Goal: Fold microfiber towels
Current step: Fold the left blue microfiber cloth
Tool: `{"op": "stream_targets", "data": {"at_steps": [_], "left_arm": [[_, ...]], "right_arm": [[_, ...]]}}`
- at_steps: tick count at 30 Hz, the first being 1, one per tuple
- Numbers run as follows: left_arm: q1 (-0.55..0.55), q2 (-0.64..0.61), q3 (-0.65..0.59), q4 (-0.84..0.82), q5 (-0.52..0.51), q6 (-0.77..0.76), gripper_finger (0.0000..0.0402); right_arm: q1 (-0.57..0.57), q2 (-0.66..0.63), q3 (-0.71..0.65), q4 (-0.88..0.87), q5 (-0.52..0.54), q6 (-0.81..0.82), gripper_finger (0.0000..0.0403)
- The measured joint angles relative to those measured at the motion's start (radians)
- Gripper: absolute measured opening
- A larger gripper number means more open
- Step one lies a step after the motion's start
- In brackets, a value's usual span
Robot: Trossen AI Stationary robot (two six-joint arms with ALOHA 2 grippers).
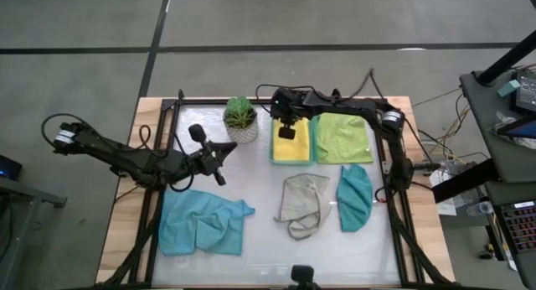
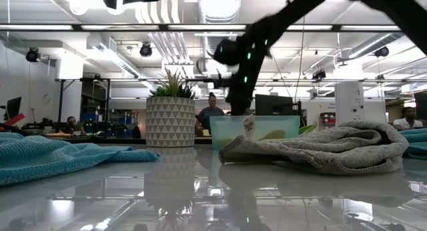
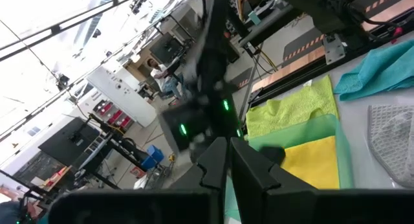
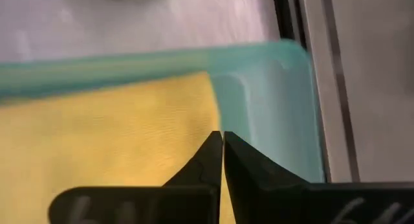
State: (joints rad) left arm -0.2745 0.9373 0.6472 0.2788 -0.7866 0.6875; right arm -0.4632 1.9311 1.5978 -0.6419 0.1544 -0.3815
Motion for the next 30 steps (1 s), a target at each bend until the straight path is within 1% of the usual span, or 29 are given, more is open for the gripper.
{"op": "stream_targets", "data": {"at_steps": [2,5,8,11,13,14,17,18,19,21,23,24,25,27,30], "left_arm": [[0.000,0.008,0.000,0.002,0.000,-0.017,0.0006],[-0.004,0.028,0.000,0.000,0.001,-0.121,0.0006],[-0.022,0.053,0.000,-0.049,0.018,-0.282,0.0006],[-0.054,0.094,0.005,-0.138,0.102,-0.447,0.0006],[-0.077,0.127,0.036,-0.266,0.197,-0.603,0.0006],[-0.086,0.144,0.062,-0.354,0.269,-0.686,0.0006],[-0.095,0.206,0.159,-0.684,0.520,-0.919,0.0006],[-0.095,0.229,0.190,-0.808,0.590,-0.982,0.0006],[-0.094,0.250,0.218,-0.934,0.630,-1.035,0.0006],[-0.093,0.294,0.266,-1.171,0.645,-1.099,0.0006],[-0.092,0.323,0.285,-1.365,0.650,-1.110,0.0006],[-0.090,0.335,0.286,-1.437,0.663,-1.119,0.0006],[-0.084,0.341,0.285,-1.480,0.684,-1.127,0.0007],[-0.075,0.346,0.275,-1.514,0.735,-1.148,0.0014],[-0.070,0.341,0.246,-1.517,0.783,-1.189,0.0036]], "right_arm": [[0.036,-0.054,-0.018,-0.019,-0.001,0.021,0.0008],[0.105,-0.149,-0.093,0.012,-0.001,0.035,0.0008],[0.190,-0.256,-0.216,0.141,-0.003,0.038,0.0008],[0.270,-0.347,-0.360,0.301,-0.006,0.014,0.0008],[0.311,-0.396,-0.446,0.386,-0.006,-0.011,0.0008],[0.326,-0.420,-0.486,0.427,-0.005,-0.023,0.0008],[0.356,-0.484,-0.583,0.556,-0.005,-0.062,0.0008],[0.362,-0.501,-0.610,0.597,-0.005,-0.079,0.0008],[0.363,-0.516,-0.631,0.638,-0.005,-0.090,0.0009],[0.363,-0.540,-0.664,0.708,-0.004,-0.107,0.0008],[0.363,-0.563,-0.679,0.746,-0.004,-0.112,0.0008],[0.363,-0.572,-0.681,0.753,-0.004,-0.114,0.0009],[0.363,-0.581,-0.683,0.755,-0.004,-0.114,0.0009],[0.363,-0.588,-0.686,0.752,-0.004,-0.113,0.0009],[0.363,-0.592,-0.688,0.748,-0.005,-0.128,0.0009]]}}
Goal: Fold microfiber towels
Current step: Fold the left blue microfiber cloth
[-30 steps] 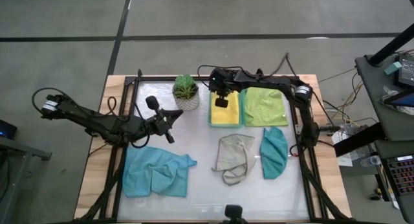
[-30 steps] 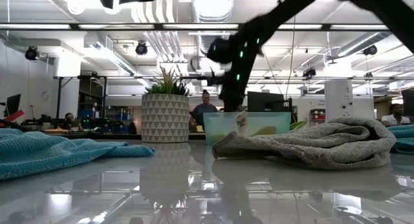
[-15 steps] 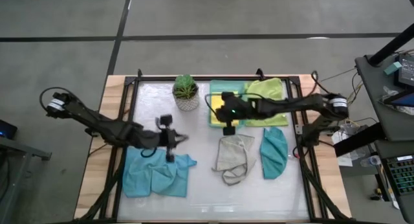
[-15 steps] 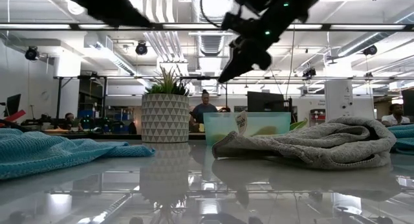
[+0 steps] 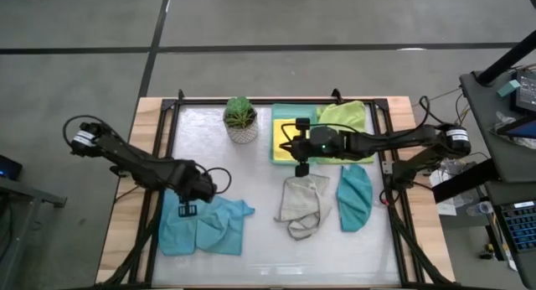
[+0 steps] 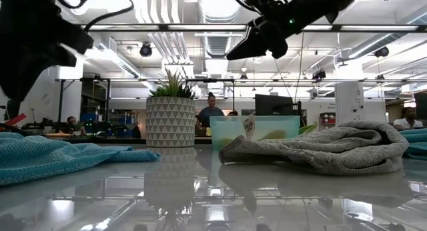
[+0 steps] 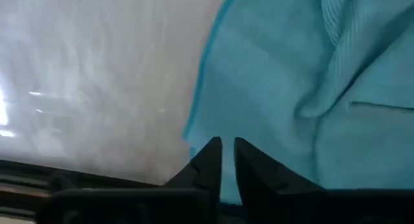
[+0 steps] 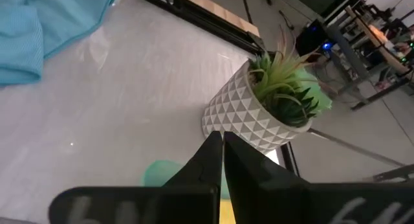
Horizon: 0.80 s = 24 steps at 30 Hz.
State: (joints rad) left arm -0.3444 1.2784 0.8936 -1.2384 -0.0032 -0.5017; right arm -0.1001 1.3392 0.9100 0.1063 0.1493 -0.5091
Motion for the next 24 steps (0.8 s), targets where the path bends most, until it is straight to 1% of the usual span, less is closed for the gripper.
{"op": "stream_targets", "data": {"at_steps": [8,10,13,16,19,21,24], "left_arm": [[0.004,0.010,-0.089,0.005,0.009,-0.068,0.0124],[0.004,0.017,-0.113,0.017,0.009,-0.070,0.0138],[0.004,0.031,-0.143,0.048,0.009,-0.070,0.0149],[0.005,0.049,-0.173,0.099,0.009,-0.070,0.0149],[0.005,0.073,-0.181,0.141,0.009,-0.069,0.0136],[0.005,0.089,-0.178,0.154,0.008,-0.069,0.0116],[0.005,0.107,-0.172,0.167,0.008,-0.063,0.0064]], "right_arm": [[0.000,0.003,-0.003,0.000,-0.001,-0.008,0.0009],[0.000,0.003,-0.003,0.001,-0.001,-0.009,0.0009],[0.000,0.003,-0.003,0.001,-0.002,-0.008,0.0009],[0.000,0.003,-0.003,0.001,-0.002,-0.008,0.0009],[0.000,0.003,-0.003,0.001,-0.002,-0.008,0.0009],[0.000,0.003,-0.003,0.001,-0.002,-0.009,0.0009],[0.000,0.003,-0.003,0.001,-0.002,-0.014,0.0009]]}}
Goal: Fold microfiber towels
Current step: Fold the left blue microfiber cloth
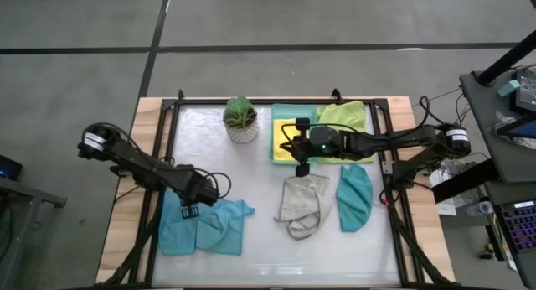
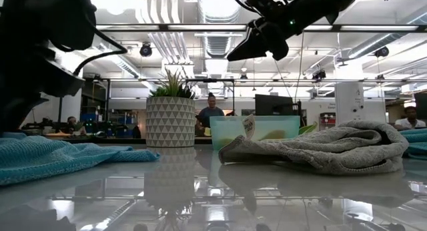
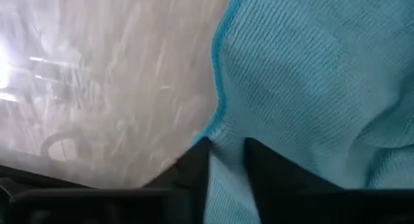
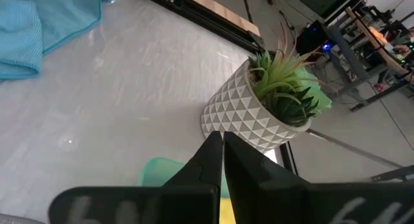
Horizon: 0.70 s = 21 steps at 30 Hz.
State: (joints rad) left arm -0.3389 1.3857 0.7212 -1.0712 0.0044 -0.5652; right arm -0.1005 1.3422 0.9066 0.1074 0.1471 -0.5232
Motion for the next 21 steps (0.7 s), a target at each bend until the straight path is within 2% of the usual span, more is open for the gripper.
{"op": "stream_targets", "data": {"at_steps": [3,7,11,15,18,21], "left_arm": [[0.000,0.006,0.003,-0.001,-0.010,-0.010,0.0011],[-0.003,-0.014,0.041,-0.003,-0.085,-0.021,0.0002],[-0.003,-0.081,0.116,0.017,-0.189,0.050,0.0001],[-0.003,-0.174,0.170,0.140,-0.307,0.183,0.0001],[-0.003,-0.240,0.179,0.235,-0.364,0.271,0.0000],[-0.003,-0.297,0.174,0.314,-0.437,0.289,0.0000]], "right_arm": [[0.000,0.000,0.000,0.000,0.000,0.000,0.0009],[0.000,0.001,0.000,0.000,-0.011,0.042,0.0009],[-0.013,0.001,0.003,0.006,-0.129,0.261,0.0016],[-0.022,0.001,0.006,0.006,-0.259,0.324,0.0051],[-0.020,0.001,0.006,0.018,-0.269,0.377,0.0087],[-0.020,0.006,0.006,0.055,-0.270,0.431,0.0122]]}}
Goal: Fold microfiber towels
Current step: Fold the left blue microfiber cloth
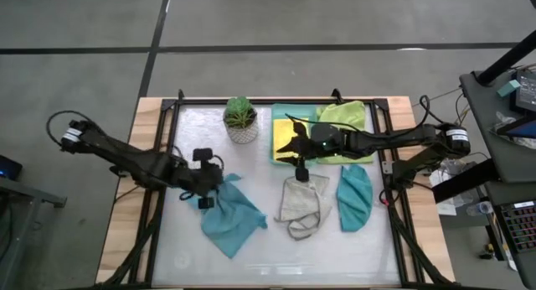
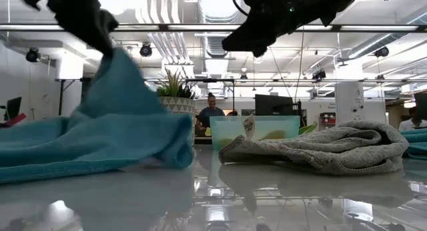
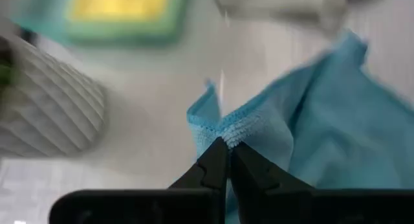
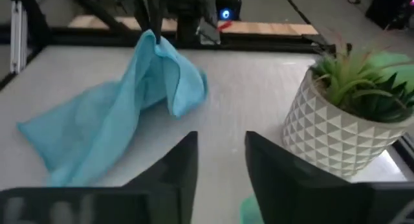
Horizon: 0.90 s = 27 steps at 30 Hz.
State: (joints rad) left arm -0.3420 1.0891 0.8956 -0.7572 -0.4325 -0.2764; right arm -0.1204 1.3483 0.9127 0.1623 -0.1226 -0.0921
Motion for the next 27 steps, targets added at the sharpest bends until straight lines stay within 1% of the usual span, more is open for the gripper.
{"op": "stream_targets", "data": {"at_steps": [2,5,7,9,17,24,27], "left_arm": [[0.001,-0.028,-0.002,0.020,-0.041,0.000,0.0000],[0.001,-0.050,-0.002,0.041,-0.102,-0.003,0.0000],[0.002,-0.056,-0.002,0.044,-0.126,-0.004,0.0000],[0.005,-0.057,-0.001,0.046,-0.127,-0.005,0.0000],[0.008,-0.036,-0.002,0.042,-0.127,-0.004,0.0000],[0.008,-0.037,0.000,0.039,-0.125,-0.001,0.0000],[0.008,-0.038,0.002,0.038,-0.125,0.000,0.0000]], "right_arm": [[0.000,0.015,0.000,0.035,-0.011,0.015,0.0142],[0.008,0.063,0.000,0.119,-0.062,0.017,0.0163],[0.013,0.103,0.000,0.193,-0.094,0.032,0.0172],[0.014,0.147,0.021,0.212,-0.131,0.050,0.0176],[0.011,0.335,0.182,0.107,-0.146,0.042,0.0171],[0.012,0.485,0.347,-0.162,-0.148,-0.015,0.0160],[0.018,0.521,0.390,-0.207,-0.148,-0.027,0.0154]]}}
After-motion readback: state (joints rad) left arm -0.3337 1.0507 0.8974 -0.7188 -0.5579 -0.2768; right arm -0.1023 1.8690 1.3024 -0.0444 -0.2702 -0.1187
